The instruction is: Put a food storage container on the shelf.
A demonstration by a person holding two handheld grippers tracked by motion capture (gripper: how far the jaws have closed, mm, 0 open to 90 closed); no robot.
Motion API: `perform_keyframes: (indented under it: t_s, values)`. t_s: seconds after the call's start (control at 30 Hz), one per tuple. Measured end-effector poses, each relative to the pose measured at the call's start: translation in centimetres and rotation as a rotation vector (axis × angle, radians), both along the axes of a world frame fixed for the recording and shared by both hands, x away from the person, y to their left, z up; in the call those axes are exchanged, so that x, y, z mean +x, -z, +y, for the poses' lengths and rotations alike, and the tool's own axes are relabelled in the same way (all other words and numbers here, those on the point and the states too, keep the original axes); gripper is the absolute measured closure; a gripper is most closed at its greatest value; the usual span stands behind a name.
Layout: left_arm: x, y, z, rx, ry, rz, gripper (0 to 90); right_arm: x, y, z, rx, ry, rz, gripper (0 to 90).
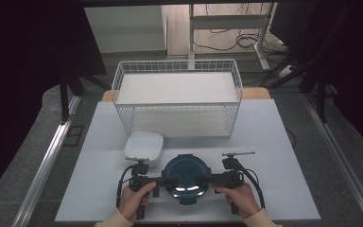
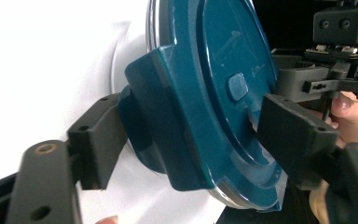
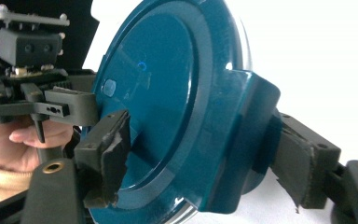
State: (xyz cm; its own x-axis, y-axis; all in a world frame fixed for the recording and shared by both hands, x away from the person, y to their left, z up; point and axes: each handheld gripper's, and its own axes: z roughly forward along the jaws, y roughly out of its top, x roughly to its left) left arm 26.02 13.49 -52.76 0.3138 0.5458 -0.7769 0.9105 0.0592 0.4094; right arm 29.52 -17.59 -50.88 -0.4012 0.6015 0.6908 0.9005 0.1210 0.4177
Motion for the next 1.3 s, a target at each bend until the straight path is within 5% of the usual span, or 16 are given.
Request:
perform_keyframes:
  t_s: [0.5,1.3]
  values:
    - [-0.8,-0.8,0.5,-0.009,-0.040,0.011,36.4,-0.9,-0.7,-0.6,0.045,0.062,-0.032,38.0]
    - [-1.6,-3.4,0.7,0.036,-0.045,-0.113,39.7,-1.4,-2.9,-0.7,0.061,0.022,-0.146,42.6]
